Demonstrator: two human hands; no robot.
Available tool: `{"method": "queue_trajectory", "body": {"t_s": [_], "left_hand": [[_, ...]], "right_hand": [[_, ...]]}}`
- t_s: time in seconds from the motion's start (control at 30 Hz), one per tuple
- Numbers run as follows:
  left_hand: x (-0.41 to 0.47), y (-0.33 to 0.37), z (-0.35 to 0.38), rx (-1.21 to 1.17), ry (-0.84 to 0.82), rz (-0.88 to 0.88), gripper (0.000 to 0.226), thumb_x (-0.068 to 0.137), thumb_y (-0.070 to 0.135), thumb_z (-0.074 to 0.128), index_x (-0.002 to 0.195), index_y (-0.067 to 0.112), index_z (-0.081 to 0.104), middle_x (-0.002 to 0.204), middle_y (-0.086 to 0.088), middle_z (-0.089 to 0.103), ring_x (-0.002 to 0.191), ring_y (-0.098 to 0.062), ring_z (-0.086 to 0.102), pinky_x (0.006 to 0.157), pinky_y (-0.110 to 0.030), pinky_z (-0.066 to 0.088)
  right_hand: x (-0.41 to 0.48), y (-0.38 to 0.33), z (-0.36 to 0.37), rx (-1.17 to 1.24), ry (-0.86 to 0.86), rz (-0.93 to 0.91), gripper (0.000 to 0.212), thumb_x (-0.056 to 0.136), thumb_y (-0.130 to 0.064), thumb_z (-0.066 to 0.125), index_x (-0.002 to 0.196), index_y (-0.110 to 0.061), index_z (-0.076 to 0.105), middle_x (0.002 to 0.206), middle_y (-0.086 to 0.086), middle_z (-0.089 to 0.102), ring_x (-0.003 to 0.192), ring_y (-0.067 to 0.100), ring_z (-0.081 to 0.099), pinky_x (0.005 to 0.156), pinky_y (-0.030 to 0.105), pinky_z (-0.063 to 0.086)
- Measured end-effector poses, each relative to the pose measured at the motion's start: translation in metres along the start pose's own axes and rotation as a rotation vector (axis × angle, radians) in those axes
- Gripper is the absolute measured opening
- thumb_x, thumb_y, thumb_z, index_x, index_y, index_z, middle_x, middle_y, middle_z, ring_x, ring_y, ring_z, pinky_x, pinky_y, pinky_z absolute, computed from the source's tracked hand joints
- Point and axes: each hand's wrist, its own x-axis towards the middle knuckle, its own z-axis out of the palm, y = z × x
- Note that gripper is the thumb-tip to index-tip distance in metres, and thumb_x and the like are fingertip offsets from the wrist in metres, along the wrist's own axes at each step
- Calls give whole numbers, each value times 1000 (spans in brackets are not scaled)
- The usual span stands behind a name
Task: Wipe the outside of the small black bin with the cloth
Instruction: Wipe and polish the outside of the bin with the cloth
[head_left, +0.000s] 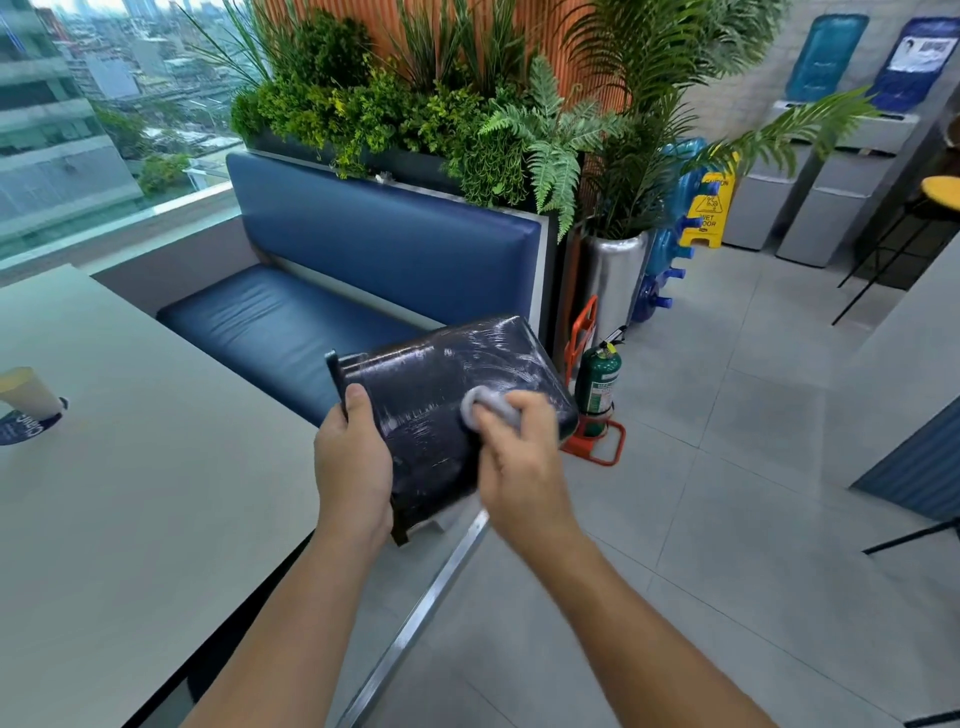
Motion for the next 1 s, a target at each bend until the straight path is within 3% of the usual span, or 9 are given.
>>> {"method": "queue_trajectory", "body": {"t_s": [0.13, 0.2, 0.27, 0.37, 0.57, 0.67, 0.77, 0.87, 1.0], "left_hand": [[-4, 2, -3, 109, 23, 80, 48, 104, 61, 39, 105, 26, 72, 101, -3, 76, 102, -30, 71, 99, -54, 56], [-9, 5, 2, 146, 39, 111, 46, 111, 53, 37, 111, 21, 70, 100, 2, 73, 102, -27, 67, 94, -46, 53], [-9, 4, 7, 191, 46, 143, 45, 113, 48, 38, 111, 15, 68, 95, 1, 70, 98, -29, 65, 84, -40, 47], [-6, 2, 7, 225, 30, 170, 44, 114, 45, 39, 104, 14, 67, 91, 2, 70, 96, -30, 66, 83, -40, 47], [-5, 1, -8, 206, 11, 185, 48, 111, 53, 37, 97, 20, 69, 97, -10, 74, 95, -29, 69, 92, -50, 55], [-10, 4, -4, 209, 4, 197, 47, 113, 51, 37, 100, 19, 70, 96, -10, 74, 94, -27, 68, 87, -48, 55], [-15, 5, 10, 273, -7, 214, 43, 114, 45, 38, 99, 19, 68, 90, 5, 71, 90, -16, 66, 77, -36, 45], [-12, 1, 11, 283, -25, 224, 42, 114, 42, 40, 93, 17, 67, 86, 5, 70, 86, -16, 65, 73, -35, 43], [-11, 1, -2, 331, -33, 298, 39, 115, 43, 39, 100, 20, 67, 91, 7, 70, 89, -8, 63, 73, -34, 44]], "right_hand": [[22, 40, -20, -84, 70, 235, 20, 98, -3, 61, 115, 2, 72, 111, 9, 52, 102, 30, 55, 93, 25, 45], [18, 20, -9, -73, 60, 173, 25, 94, 3, 62, 115, -1, 73, 112, 12, 53, 102, 29, 55, 94, 35, 50], [7, -19, 6, 33, -6, 45, 33, 89, 7, 61, 118, -3, 73, 112, 12, 53, 101, 24, 55, 96, 27, 48], [-4, -49, 12, 144, -117, -82, 35, 92, 5, 62, 123, -6, 72, 112, 10, 55, 100, 21, 57, 94, 23, 49], [25, 26, -20, -136, 131, 20, 20, 94, -20, 67, 109, -9, 76, 84, 5, 55, 74, 25, 54, 68, 46, 52], [18, 25, -17, -170, 172, 23, 22, 96, -24, 63, 105, -8, 74, 85, 6, 56, 77, 27, 55, 69, 48, 50], [2, -23, 10, -116, 106, -111, 21, 96, -22, 63, 107, -8, 73, 87, 9, 57, 78, 29, 54, 68, 44, 47], [6, -35, 15, -109, 65, -166, 15, 98, -17, 65, 106, -8, 74, 85, 9, 57, 77, 31, 53, 66, 45, 45], [35, 23, -13, -219, 167, 0, 13, 100, -15, 64, 106, -7, 72, 88, 9, 53, 82, 30, 51, 74, 51, 49]]}}
